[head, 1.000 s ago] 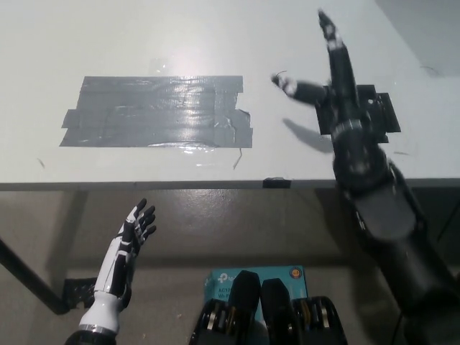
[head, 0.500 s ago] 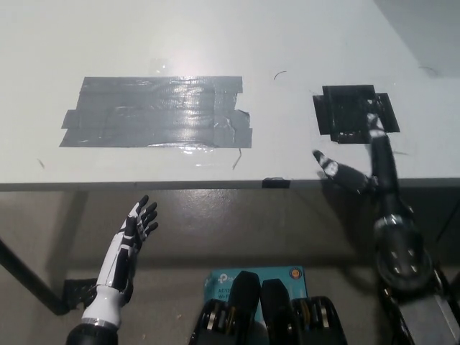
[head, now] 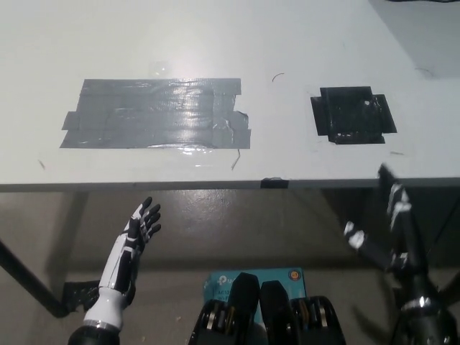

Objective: A rubick's cube is kept in the black marked spot on the table and the robot uses its right arm to pick it up and hands it to a person

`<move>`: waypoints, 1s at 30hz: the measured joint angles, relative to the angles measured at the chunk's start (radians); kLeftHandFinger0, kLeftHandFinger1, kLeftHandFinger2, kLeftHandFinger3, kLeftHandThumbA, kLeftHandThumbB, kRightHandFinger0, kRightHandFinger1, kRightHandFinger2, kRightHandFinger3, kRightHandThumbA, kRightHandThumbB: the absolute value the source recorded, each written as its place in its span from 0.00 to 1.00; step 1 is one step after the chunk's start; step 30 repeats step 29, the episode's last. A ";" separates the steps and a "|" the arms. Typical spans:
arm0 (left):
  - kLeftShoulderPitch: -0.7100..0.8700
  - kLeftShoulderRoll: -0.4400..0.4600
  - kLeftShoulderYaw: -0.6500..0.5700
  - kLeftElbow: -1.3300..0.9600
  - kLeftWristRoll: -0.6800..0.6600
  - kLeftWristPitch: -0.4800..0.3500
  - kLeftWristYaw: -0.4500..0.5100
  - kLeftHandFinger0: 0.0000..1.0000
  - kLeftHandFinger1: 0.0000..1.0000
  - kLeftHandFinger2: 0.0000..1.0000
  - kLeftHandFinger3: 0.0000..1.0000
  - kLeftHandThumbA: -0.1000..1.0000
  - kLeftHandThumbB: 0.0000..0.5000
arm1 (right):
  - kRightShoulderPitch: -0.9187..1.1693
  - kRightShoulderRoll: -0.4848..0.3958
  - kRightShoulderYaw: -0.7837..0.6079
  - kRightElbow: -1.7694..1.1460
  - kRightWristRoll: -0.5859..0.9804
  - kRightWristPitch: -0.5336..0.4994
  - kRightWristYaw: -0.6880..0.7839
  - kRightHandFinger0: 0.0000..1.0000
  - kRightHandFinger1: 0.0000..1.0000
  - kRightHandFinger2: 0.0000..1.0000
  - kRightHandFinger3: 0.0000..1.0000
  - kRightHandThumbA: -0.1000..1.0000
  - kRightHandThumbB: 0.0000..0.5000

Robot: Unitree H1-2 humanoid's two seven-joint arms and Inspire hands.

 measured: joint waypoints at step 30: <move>0.065 0.005 -0.020 0.091 0.051 -0.080 0.004 1.00 1.00 1.00 1.00 1.00 0.08 | 0.027 0.089 -0.008 0.408 -0.027 -0.290 0.058 1.00 1.00 1.00 1.00 0.79 0.24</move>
